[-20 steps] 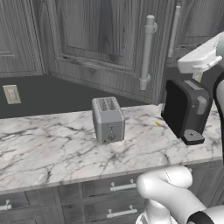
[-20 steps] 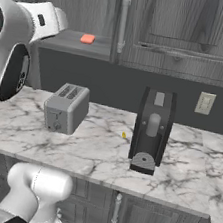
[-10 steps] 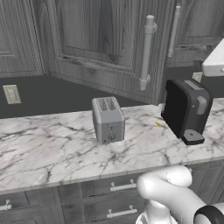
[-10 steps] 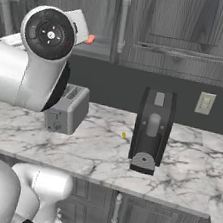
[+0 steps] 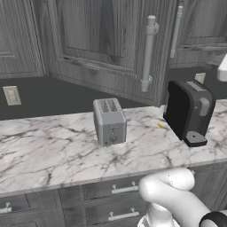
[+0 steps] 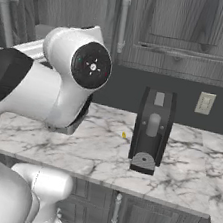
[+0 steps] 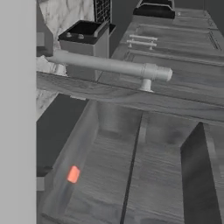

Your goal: Pick the bar soap and dish brush from the cabinet and place them on the counter.

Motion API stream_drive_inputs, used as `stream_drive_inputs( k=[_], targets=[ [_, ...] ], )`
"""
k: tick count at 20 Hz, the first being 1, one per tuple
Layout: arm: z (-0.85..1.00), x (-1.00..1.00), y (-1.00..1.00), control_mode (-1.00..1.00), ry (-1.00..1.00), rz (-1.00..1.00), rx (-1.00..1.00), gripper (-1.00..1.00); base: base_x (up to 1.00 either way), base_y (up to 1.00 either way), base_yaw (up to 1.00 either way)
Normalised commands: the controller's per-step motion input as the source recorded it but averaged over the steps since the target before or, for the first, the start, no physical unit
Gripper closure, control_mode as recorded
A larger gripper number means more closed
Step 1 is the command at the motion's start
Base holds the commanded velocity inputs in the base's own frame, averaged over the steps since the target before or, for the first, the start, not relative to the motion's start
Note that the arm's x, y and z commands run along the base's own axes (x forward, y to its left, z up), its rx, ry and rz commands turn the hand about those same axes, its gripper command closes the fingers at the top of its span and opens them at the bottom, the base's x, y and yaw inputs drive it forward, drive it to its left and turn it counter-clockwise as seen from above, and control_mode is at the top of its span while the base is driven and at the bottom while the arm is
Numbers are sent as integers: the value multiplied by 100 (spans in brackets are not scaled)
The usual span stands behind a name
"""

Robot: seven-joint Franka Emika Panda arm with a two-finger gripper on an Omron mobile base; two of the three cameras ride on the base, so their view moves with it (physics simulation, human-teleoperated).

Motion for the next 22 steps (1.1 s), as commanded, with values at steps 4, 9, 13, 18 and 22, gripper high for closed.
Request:
stream_drive_inputs(
  k=[4,9,13,18,22],
  targets=[
    [-25,7,0,-100,1,15,14,-100,0,0,0],
    [-20,27,0,-100,2,14,10,-100,0,0,0],
    [-5,33,0,-100,0,4,1,-100,0,0,0],
    [-4,24,17,-100,0,4,2,-100,0,0,0],
    [-3,26,36,-100,0,1,0,-100,0,0,0]
  ],
)
